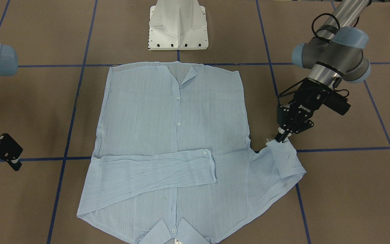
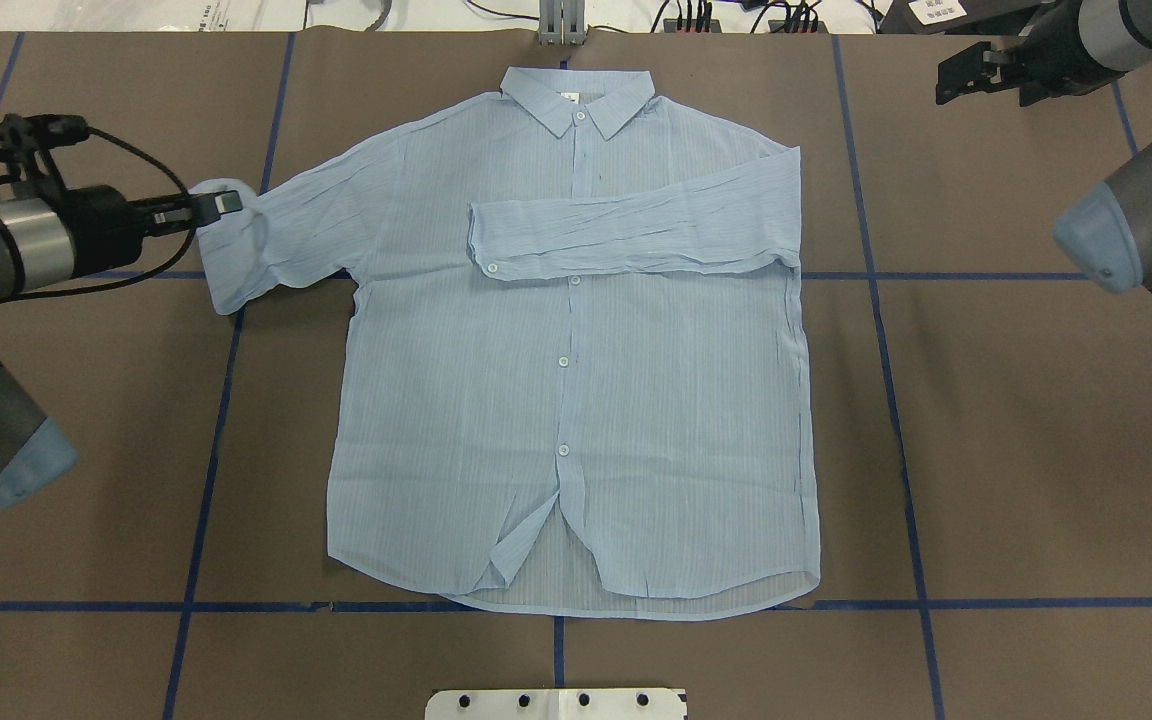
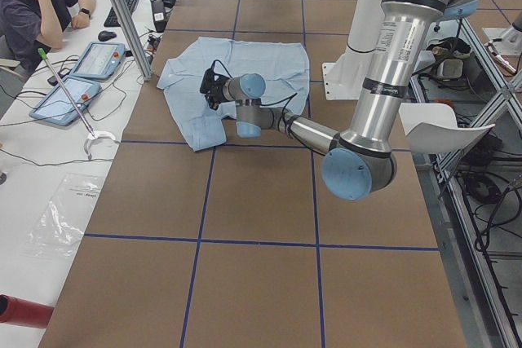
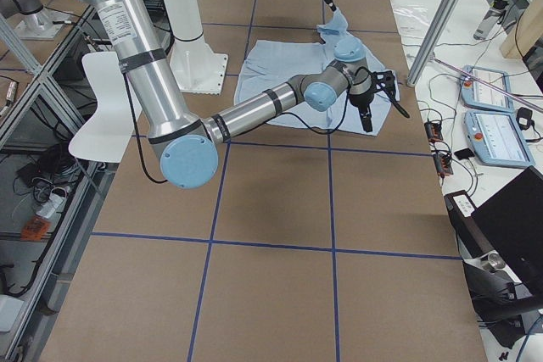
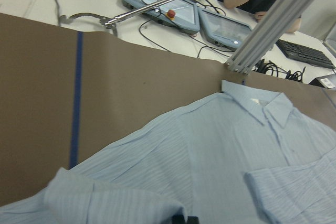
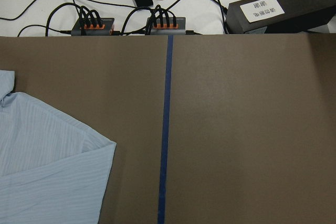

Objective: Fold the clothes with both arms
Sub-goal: 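Grasp the other sleeve cuff with the left gripper and lift it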

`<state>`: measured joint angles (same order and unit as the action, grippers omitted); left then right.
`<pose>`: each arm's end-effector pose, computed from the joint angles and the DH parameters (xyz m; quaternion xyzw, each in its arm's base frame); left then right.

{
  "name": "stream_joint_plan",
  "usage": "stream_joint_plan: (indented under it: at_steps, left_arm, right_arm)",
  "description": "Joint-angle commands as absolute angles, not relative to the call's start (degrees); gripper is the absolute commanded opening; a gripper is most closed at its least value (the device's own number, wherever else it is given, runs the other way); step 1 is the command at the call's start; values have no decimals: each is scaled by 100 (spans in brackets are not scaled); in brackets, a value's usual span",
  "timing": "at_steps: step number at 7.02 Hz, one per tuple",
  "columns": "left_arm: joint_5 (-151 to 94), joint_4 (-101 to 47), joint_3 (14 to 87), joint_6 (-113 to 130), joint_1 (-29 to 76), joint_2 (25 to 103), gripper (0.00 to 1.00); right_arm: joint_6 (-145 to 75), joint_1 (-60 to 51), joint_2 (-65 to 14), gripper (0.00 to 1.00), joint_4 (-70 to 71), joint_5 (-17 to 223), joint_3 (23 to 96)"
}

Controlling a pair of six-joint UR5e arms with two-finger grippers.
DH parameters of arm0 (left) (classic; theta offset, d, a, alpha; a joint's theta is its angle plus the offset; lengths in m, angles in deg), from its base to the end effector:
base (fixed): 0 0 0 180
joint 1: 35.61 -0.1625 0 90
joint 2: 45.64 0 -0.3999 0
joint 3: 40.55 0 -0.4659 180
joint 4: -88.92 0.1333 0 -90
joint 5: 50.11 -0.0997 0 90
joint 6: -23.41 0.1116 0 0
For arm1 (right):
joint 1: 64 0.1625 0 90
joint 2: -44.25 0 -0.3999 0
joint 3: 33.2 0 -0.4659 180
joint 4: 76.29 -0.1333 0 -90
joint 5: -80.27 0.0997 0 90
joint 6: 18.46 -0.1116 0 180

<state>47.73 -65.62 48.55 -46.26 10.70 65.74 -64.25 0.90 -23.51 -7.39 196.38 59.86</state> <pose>0.3989 -0.5885 0.2821 0.3282 0.5910 -0.1203 0.7270 -0.2266 -0.6822 0.3305 0.1922 -0.3917 0.0732 0.8968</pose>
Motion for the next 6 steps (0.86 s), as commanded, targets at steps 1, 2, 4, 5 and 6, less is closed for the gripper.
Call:
stream_joint_plan:
  at_steps: [1,2,4,5,6]
  left_arm:
    - [4744,-5716,4586,-5224,738,7737,0]
    - [4718,-5689,4289,-5531,519,8158,0]
    - [4439,-5680,3962,-5893,141,8687,0]
    - [4211,-5680,3717,-5912,-44,8898,0]
    - [4173,-5689,3514,-5912,-167,9022,0]
  right_arm:
    - [-6434,60,-2351,100,-730,19637,5979]
    - [-6425,43,-2351,100,-730,19637,5988]
    - [-6434,25,-2342,100,-730,19637,5979]
    - [-6434,16,-2342,100,-730,19637,5962]
    - [-6434,-10,-2342,100,-730,19637,5944]
